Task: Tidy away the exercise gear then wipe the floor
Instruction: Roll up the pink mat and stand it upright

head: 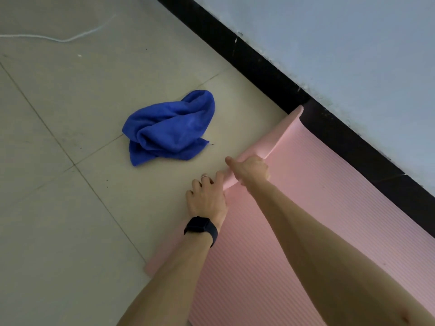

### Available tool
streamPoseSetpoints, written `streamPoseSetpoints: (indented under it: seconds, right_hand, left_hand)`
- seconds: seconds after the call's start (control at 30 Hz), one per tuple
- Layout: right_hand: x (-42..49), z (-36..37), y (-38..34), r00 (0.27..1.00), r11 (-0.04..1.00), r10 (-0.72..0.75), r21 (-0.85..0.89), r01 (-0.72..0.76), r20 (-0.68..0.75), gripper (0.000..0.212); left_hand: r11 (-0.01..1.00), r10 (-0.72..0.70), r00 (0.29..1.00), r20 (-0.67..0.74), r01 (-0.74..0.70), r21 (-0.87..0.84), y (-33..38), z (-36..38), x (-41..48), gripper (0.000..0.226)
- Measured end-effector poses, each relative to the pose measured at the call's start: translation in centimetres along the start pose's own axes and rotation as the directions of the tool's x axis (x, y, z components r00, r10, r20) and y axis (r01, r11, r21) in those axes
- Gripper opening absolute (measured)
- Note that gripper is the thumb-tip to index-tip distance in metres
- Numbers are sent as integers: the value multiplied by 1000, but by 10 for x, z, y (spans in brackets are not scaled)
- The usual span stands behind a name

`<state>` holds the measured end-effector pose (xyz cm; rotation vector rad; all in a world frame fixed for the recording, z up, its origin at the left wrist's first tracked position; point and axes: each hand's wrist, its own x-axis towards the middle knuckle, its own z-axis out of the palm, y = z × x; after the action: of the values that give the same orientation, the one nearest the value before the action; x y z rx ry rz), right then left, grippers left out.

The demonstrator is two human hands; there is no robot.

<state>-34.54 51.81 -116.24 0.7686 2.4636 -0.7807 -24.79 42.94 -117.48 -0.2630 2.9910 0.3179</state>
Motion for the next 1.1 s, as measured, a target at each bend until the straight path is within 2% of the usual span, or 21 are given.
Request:
streamPoseSetpoints:
  seconds: [0.1, 0.17, 0.2, 0.27, 0.33, 0.4, 0.47, 0.5, 0.53, 0.57, 0.6, 0.63, 0.67, 0.7, 0.73, 0.83, 0.9, 1.0, 1.1]
  right_hand:
    - [6, -2, 11, 998, 993, 67, 94, -65, -20, 60]
    - [6, -7, 28, 997, 954, 78, 290, -80, 18, 44]
    - [4, -9, 39, 994, 897, 79, 430, -102, 72, 34]
    - [-2, -13, 61, 983, 749, 59, 643, -158, 174, 25]
    - [-6, -11, 76, 984, 738, 54, 657, -156, 173, 28]
    - [-9, -8, 82, 992, 808, 65, 579, -113, 104, 40]
    - [-14, -9, 84, 995, 925, 87, 375, -62, -50, 58]
    - [-19, -11, 86, 984, 973, 32, 230, 9, -173, 67]
    - [-25, -14, 89, 952, 991, -111, 41, 128, -286, 73]
    - [-31, -20, 93, 892, 947, -310, -187, 261, -328, 73]
    - [-34, -24, 100, 821, 837, -502, -393, 381, -272, 70]
    - [-33, -30, 109, 763, 702, -629, -530, 475, -149, 66]
    - [-28, -36, 119, 727, 594, -686, -595, 542, -22, 61]
    - [-25, -42, 130, 722, 542, -689, -617, 571, 63, 57]
    - [-24, -48, 141, 728, 535, -679, -615, 579, 93, 54]
    - [-28, -61, 165, 711, 557, -702, -597, 577, 32, 47]
    - [-36, -65, 181, 731, 574, -682, -608, 548, 15, 49]
    - [-48, -72, 198, 779, 568, -624, -649, 505, 60, 59]
    - [-61, -83, 185, 791, 620, -611, -641, 452, -33, 47]
  left_hand:
    - [986, 156, 982, -107, -148, 73, -9, 12, -6, 47]
    - [970, 236, 962, -135, -226, 88, -11, 13, -8, 40]
    - [968, 250, 960, -129, -244, 56, -11, 12, -9, 37]
    - [973, 206, 975, -81, -213, -93, -9, 5, -12, 36]
    - [960, 112, 992, 65, -90, -266, -8, -8, -9, 36]
    - [949, 85, 968, 236, -6, -314, -9, -15, -3, 44]
    - [953, 80, 935, 346, 29, -300, -5, -19, 0, 55]
    - [958, 77, 936, 344, 27, -285, -1, -18, -1, 54]
    - [965, 83, 946, 314, 3, -262, 4, -18, -4, 51]
    - [973, 102, 959, 265, -40, -227, 10, -17, -10, 49]
    - [978, 127, 969, 211, -87, -189, 16, -15, -18, 49]
    - [980, 155, 973, 172, -128, -155, 21, -11, -28, 51]
    - [977, 179, 973, 145, -159, -139, 25, -6, -37, 54]
    - [970, 207, 970, 128, -187, -153, 28, -2, -45, 58]
    - [957, 236, 964, 120, -210, -201, 30, 0, -50, 60]
    - [900, 253, 966, 48, -217, -378, 23, -4, -49, 51]
    - [934, 231, 972, 45, -208, -289, 13, -3, -45, 61]
    - [972, 222, 930, 294, -190, -135, 15, 9, -61, 79]
    - [961, 272, 921, 278, -245, -129, 41, 28, -99, 75]
